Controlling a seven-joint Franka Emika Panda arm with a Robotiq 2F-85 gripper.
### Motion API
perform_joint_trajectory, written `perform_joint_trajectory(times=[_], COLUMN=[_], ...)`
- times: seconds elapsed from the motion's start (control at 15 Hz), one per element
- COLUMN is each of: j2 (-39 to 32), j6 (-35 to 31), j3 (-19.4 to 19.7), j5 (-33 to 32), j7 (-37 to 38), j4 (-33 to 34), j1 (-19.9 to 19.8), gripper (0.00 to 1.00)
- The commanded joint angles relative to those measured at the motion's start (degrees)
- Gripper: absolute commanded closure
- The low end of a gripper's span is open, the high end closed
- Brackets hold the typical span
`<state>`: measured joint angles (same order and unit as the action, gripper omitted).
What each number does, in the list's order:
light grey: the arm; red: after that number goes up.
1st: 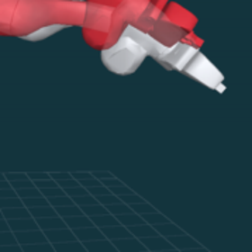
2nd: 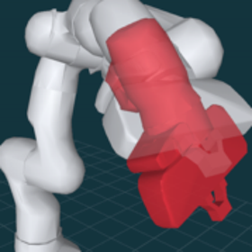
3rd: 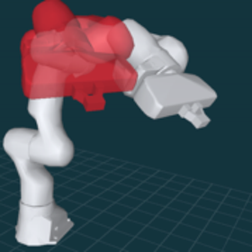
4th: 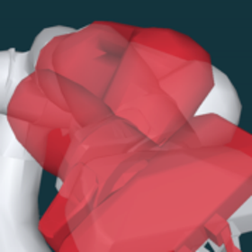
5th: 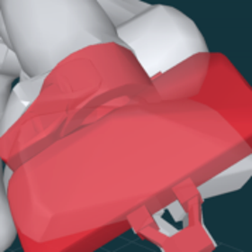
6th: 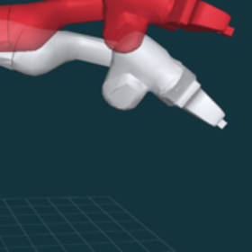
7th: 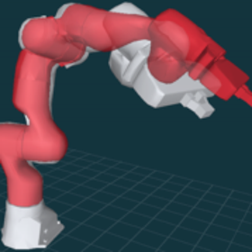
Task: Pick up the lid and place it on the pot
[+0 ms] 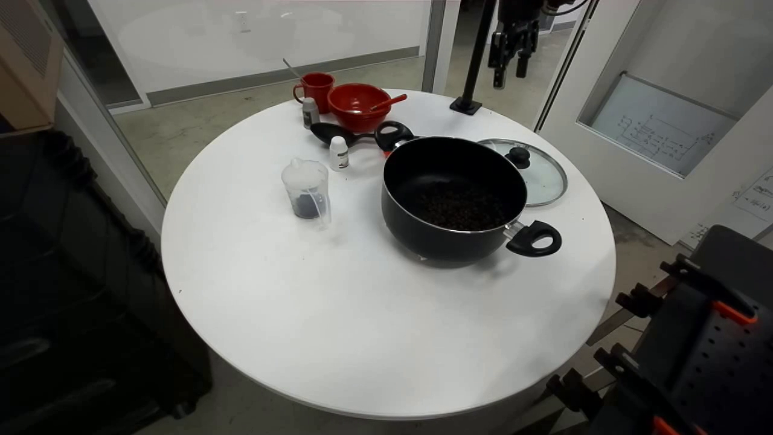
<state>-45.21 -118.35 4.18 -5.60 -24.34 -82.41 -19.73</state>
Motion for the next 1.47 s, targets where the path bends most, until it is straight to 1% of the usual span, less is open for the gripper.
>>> perform_joint_trajectory(times=[0.0,0.33,0.47,0.67,1.0,1.27,1.4], j2=[-1.1,-0.1,1.1,1.8,2.1,2.0,1.7], j6=[-5.8,-21.2,-24.6,-25.4,-22.4,-23.2,-24.7], j3=[-0.1,1.0,0.9,0.7,1.1,0.7,1.0], j5=[-0.6,-4.7,-5.2,-5.0,-4.8,-4.9,-5.4], j7=[-5.5,-9.0,-9.8,-11.6,-12.4,-14.0,-14.3], j4=[-3.3,-13.5,-17.4,-20.7,-22.4,-24.1,-24.9], j1=[-1.7,-2.3,-2.9,-3.6,-3.6,-3.7,-3.2], gripper=[0.00,0.00,0.00,0.00,0.00,0.00,0.00])
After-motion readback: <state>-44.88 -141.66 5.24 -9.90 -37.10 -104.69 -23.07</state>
